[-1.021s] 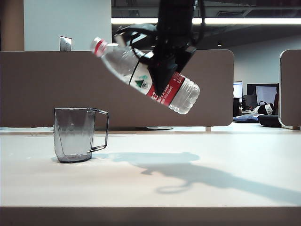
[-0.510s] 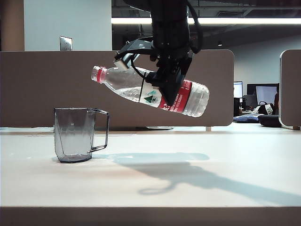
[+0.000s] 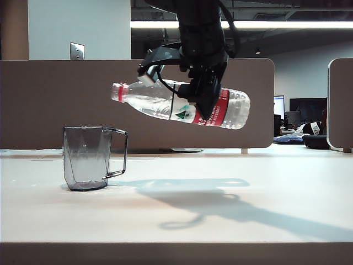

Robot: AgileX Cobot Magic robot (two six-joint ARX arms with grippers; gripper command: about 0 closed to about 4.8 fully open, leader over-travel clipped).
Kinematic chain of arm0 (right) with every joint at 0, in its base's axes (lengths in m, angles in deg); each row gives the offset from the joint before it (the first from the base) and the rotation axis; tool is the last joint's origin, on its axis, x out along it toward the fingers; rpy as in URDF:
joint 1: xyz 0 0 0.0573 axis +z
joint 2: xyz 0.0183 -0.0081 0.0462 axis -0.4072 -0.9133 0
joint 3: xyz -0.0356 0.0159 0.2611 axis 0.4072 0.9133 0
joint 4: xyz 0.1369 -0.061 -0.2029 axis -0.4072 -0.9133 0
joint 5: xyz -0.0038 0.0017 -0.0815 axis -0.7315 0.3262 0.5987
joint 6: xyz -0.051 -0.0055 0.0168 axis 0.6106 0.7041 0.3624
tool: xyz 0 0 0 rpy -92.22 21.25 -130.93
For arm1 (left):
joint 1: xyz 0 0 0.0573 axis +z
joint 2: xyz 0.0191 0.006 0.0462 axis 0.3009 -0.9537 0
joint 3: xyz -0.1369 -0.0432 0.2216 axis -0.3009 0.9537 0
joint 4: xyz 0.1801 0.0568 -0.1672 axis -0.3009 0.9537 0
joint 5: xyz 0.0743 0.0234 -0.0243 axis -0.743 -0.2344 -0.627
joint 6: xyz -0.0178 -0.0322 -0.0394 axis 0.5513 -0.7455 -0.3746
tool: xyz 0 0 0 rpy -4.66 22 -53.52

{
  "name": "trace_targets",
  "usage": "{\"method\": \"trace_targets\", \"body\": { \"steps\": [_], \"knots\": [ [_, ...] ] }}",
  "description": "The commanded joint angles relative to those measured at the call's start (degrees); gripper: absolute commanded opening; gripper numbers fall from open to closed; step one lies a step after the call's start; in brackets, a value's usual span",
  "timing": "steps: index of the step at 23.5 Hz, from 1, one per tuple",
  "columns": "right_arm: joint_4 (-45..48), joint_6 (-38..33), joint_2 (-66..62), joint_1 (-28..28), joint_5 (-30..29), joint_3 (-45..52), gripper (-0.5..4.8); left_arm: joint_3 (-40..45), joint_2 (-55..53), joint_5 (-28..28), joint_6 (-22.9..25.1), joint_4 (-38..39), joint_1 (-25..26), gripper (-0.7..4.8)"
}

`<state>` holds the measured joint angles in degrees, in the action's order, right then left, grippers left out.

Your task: Pick up the mineral water bottle on the table and pour water into the mug until it's half full.

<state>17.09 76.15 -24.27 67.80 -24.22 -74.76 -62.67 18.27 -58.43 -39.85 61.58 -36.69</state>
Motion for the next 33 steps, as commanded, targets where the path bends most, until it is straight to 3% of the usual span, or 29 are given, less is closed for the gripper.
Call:
{"method": "trace_targets", "body": {
  "steps": [1,5,9,33],
  "knots": [
    [4.04,2.19,0.63,1.11,1.51,-0.61,2.55,-0.37,0.11,-0.04,0.04,-0.33,-0.09,-0.05],
    [5.88,3.93,0.63,1.84,1.73,-0.61,2.55,-0.37,0.15,-0.04,0.04,-0.15,-0.09,-0.05],
    [7.69,7.98,0.33,2.32,5.51,-0.61,2.55,-0.37,0.28,-0.04,0.04,-0.13,-0.09,-0.05],
    [8.79,11.28,0.26,2.58,9.51,-0.61,2.55,-0.37,0.52,-0.02,0.04,-0.11,-0.09,-0.05]
  ]
}}
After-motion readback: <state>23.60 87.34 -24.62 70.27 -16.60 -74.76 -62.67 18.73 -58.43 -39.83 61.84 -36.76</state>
